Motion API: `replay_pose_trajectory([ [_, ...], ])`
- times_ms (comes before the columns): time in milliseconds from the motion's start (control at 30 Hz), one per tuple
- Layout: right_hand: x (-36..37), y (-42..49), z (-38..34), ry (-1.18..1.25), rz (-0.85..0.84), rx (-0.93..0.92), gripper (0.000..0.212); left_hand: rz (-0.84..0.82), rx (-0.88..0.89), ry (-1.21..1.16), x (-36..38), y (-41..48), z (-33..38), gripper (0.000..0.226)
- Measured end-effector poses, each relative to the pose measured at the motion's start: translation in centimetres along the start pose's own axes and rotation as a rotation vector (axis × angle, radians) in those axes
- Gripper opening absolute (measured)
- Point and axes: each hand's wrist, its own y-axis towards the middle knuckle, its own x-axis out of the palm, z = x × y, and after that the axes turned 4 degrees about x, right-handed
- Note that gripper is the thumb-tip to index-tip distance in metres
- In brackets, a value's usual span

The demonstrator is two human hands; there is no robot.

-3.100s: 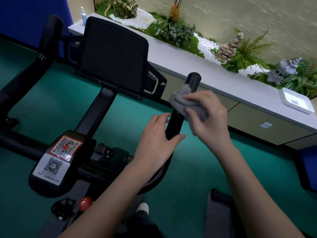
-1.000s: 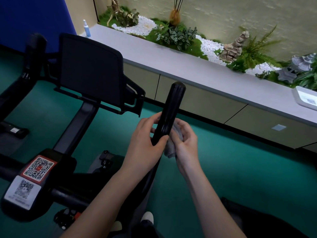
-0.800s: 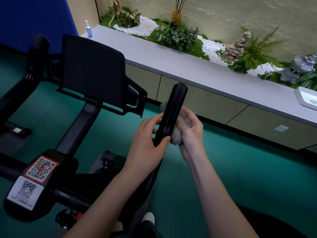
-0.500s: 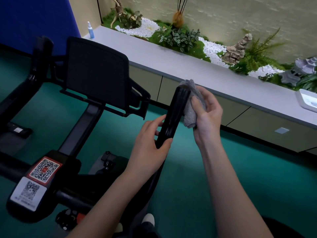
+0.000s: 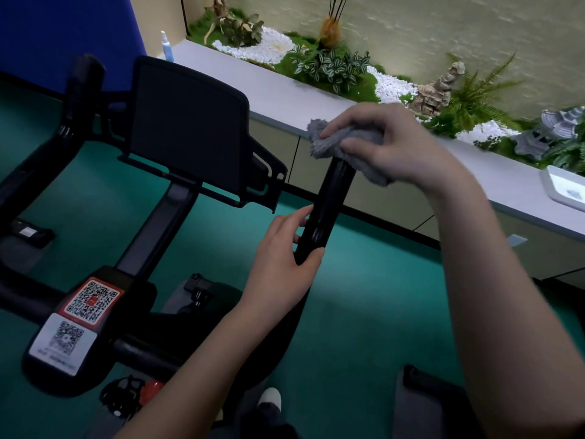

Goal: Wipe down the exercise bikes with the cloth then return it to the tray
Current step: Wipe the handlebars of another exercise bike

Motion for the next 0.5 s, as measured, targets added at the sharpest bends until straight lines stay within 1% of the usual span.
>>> replay_pose_trajectory([
  [67,-1.1,1.8,-0.5,-0.047,-0.180,0.057,0.028,-0.003,0.000,0.005,0.0,0.0,0.0,0.056],
  [133,-1.3,3.6,-0.7,-0.157,-0.301,0.122,0.027,-0.004,0.001,0.009,-0.1,0.0,0.0,0.056],
  [200,-1.3,4.8,-0.3,-0.223,-0.361,0.201,0.026,-0.004,0.005,0.014,-0.1,0.0,0.0,0.056],
  [233,-1.3,5.0,0.1,-0.191,-0.371,0.233,0.025,-0.005,0.008,0.015,-0.1,0.0,0.0,0.056],
  [267,-1.3,4.9,0.7,-0.100,-0.371,0.263,0.024,-0.006,0.010,0.013,-0.1,0.0,-0.1,0.056],
  [333,-1.2,3.9,1.9,0.189,-0.334,0.333,0.023,-0.007,0.010,0.010,-0.1,0.0,-0.1,0.056],
  [400,-0.6,2.5,2.9,0.429,-0.232,0.357,0.026,-0.006,0.012,0.012,0.0,0.0,-0.1,0.056],
  [433,-0.2,1.7,3.3,0.488,-0.149,0.327,0.029,-0.006,0.013,0.013,0.0,0.1,-0.2,0.056],
  [500,0.4,0.5,3.2,0.493,0.040,0.191,0.031,-0.005,0.008,0.007,0.0,0.1,-0.2,0.056],
])
